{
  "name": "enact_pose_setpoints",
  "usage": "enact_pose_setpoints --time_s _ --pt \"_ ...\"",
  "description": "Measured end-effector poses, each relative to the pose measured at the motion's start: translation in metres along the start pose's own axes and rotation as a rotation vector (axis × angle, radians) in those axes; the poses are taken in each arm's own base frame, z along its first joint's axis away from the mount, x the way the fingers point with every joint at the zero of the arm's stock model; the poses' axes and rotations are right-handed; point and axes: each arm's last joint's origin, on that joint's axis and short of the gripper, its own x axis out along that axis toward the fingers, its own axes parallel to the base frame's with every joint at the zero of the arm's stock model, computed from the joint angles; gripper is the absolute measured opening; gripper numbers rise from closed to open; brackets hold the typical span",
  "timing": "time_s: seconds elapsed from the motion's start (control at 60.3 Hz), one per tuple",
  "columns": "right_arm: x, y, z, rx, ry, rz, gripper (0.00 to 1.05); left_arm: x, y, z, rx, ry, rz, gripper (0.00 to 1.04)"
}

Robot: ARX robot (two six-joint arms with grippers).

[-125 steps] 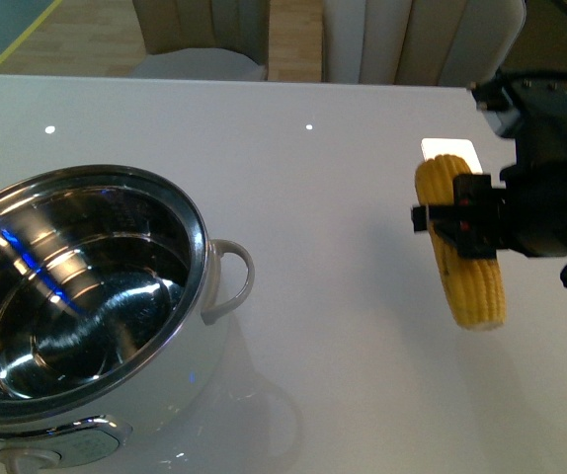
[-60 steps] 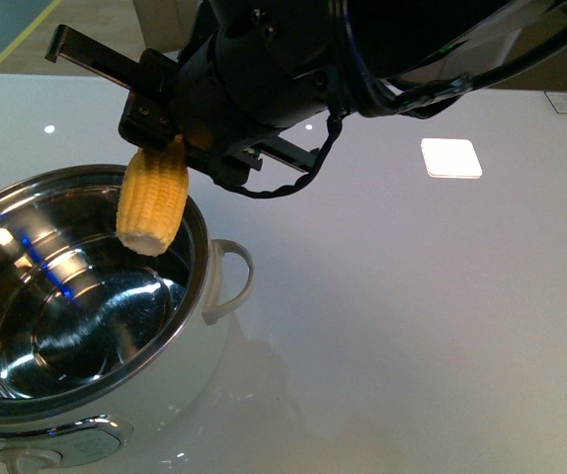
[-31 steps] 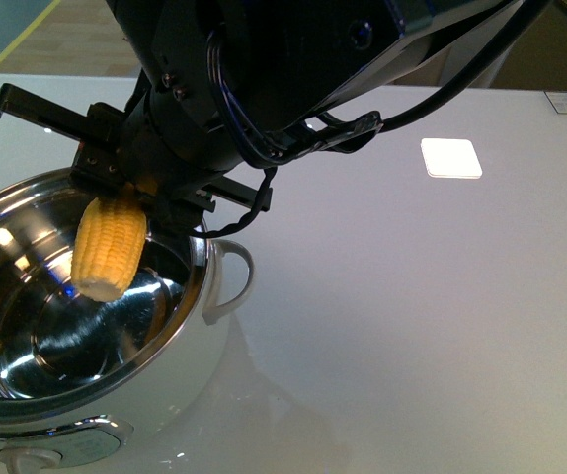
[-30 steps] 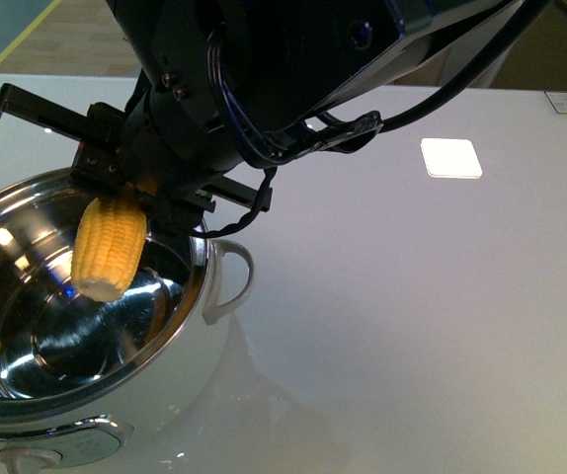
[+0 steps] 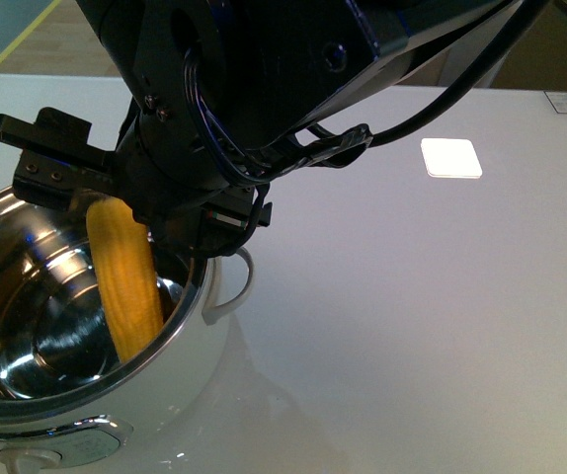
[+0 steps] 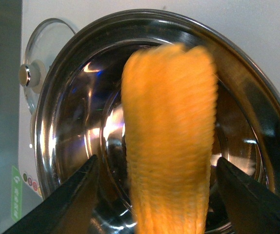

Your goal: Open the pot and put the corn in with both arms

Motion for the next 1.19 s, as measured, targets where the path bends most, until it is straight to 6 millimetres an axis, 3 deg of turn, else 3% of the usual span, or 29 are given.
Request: enact_pose_setpoints --time_s 0.116,0.299,0.514,0.664,0.796,0.929,0.995,1.095,1.194 --pt "-0.002 -0.004 -0.001 0.004 -0.004 0.001 0.97 0.0 0.0 0.0 0.0 0.0 0.0 0.98" --pt "-0.025 -0.019 0.006 0.031 -0.073 -0.004 0.96 0.0 0.0 0.0 0.0 0.0 0.0 0.98" --pt "-0.103 -0.051 0.03 0.097 -0.323 -0.059 0.96 0.0 0.0 0.0 0.0 0.0 0.0 0.98" --pt "-0.16 -0.083 0.031 0.114 -0.432 -0.129 0.96 0.0 0.0 0.0 0.0 0.0 0.0 0.98" --pt "-0.237 -0.113 0.012 0.065 -0.558 -0.251 0.96 0.0 0.0 0.0 0.0 0.0 0.0 0.98" --pt "-0.301 -0.134 -0.034 0.011 -0.656 -0.408 0.96 0.0 0.0 0.0 0.0 0.0 0.0 0.98" --pt "-0.319 -0.135 -0.048 0.004 -0.716 -0.444 0.96 0.0 0.0 0.0 0.0 0.0 0.0 0.98" --pt "-0.327 -0.131 -0.05 -0.035 -0.775 -0.434 0.94 0.0 0.0 0.0 0.0 0.0 0.0 0.98" --pt "-0.32 -0.142 -0.059 -0.233 -0.965 -0.459 0.78 0.0 0.0 0.0 0.0 0.0 0.001 0.98"
